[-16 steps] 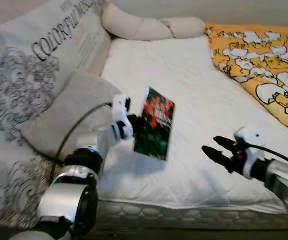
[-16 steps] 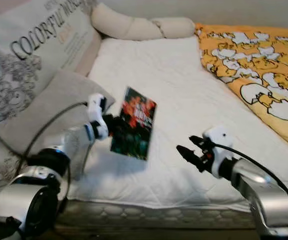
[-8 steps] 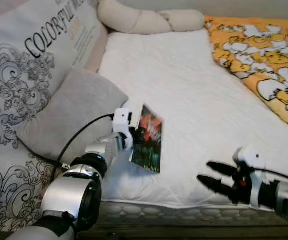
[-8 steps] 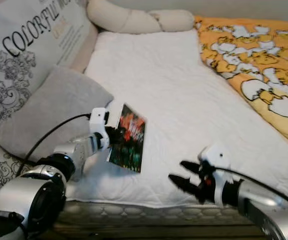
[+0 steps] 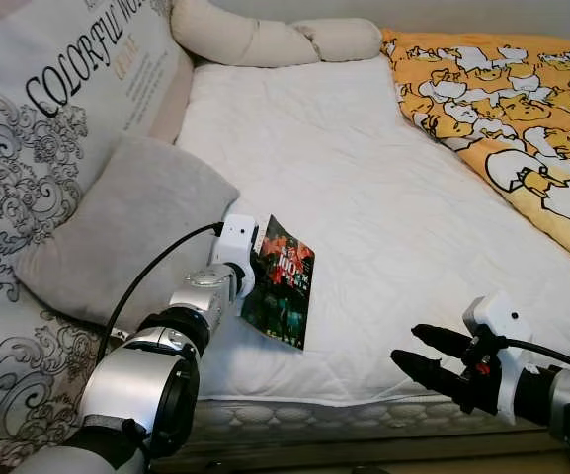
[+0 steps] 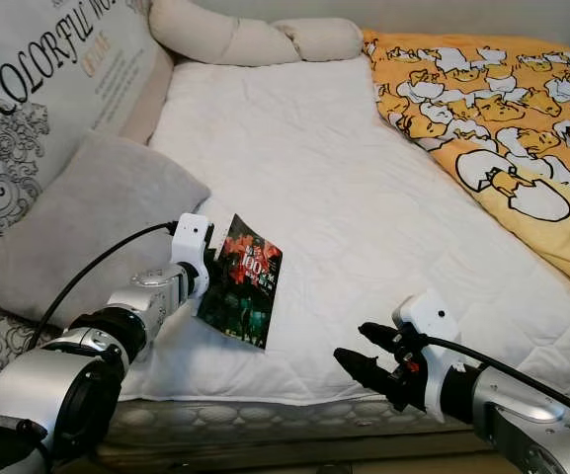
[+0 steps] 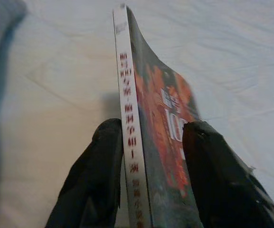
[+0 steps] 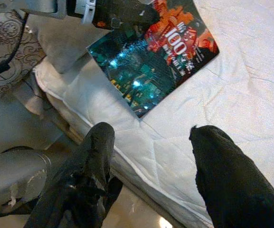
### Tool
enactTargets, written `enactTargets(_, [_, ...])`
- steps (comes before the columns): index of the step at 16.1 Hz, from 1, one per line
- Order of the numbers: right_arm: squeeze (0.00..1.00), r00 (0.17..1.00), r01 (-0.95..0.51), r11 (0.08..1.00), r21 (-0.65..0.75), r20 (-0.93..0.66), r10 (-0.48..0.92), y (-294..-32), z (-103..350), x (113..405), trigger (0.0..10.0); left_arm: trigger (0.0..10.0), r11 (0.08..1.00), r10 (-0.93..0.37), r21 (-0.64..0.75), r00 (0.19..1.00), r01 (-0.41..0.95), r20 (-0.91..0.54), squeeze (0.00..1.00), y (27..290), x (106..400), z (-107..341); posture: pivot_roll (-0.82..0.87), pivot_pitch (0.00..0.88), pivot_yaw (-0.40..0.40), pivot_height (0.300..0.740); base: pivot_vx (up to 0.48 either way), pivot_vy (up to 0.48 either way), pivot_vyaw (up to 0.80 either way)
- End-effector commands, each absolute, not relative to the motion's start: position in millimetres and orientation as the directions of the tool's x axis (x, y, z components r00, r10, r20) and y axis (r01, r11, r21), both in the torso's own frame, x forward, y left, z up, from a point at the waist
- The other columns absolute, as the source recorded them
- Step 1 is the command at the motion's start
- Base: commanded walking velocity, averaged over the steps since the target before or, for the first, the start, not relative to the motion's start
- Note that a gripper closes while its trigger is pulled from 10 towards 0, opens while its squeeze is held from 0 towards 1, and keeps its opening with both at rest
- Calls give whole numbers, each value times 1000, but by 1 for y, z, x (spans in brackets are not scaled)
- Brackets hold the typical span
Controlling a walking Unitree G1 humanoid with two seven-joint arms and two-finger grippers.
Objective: Clean up the room
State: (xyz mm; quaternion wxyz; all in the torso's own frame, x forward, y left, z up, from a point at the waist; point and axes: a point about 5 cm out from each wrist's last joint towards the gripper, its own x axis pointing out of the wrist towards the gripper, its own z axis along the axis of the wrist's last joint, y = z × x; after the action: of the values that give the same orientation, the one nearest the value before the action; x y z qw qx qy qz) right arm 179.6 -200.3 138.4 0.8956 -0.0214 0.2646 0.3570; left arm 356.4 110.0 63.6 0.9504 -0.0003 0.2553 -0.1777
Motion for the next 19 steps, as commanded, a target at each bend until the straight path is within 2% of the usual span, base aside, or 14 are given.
enactTargets(1, [0, 623, -642, 755, 130, -484, 614, -201, 142, 180, 10000, 10000, 939, -318, -42, 814, 341, -486, 1000, 112, 358, 65, -379, 47, 39, 740, 0, 0, 0])
enactTargets(2, [0, 636, -632, 766, 120, -484, 601, -202, 143, 183, 10000, 10000, 947, -268, 24, 827, 321, -494, 576, 119, 357, 63, -378, 44, 36, 740, 0, 0, 0])
enactTargets(3, [0, 644, -625, 772, 113, -483, 593, -203, 143, 184, 10000, 10000, 949, -238, 63, 834, 309, -497, 0, 125, 357, 61, -376, 41, 34, 740, 0, 0, 0])
enactTargets(5, [0, 658, -616, 782, 99, -481, 579, -204, 143, 189, 10000, 10000, 954, -190, 108, 840, 281, -508, 0, 135, 354, 57, -367, 30, 33, 740, 0, 0, 0])
enactTargets(9, [0, 680, -610, 788, 87, -454, 576, -199, 141, 199, 10000, 10000, 967, -180, 76, 861, 244, -475, 0, 146, 355, 59, -327, 0, 44, 740, 0, 0, 0])
enactTargets(11, [0, 720, -572, 817, 77, -431, 545, -196, 136, 208, 10000, 10000, 965, -259, -68, 879, 253, -399, 0, 144, 361, 71, -287, 0, 57, 740, 0, 0, 0])
enactTargets(13, [0, 767, -514, 856, 60, -414, 490, -191, 125, 218, 10000, 10000, 942, -337, -124, 879, 313, -337, 0, 142, 360, 74, -224, 0, 68, 740, 0, 0, 0])
enactTargets(16, [0, 786, -459, 889, 12, -461, 412, -186, 103, 231, 10000, 10000, 909, -416, -113, 868, 401, -270, 0, 138, 341, 64, -165, 0, 65, 740, 0, 0, 0])
enactTargets(19, [0, 844, -374, 928, -8, -419, 336, -181, 93, 244, 10000, 10000, 895, -445, -63, 881, 441, -161, 0, 138, 319, 80, -109, 0, 63, 740, 0, 0, 0])
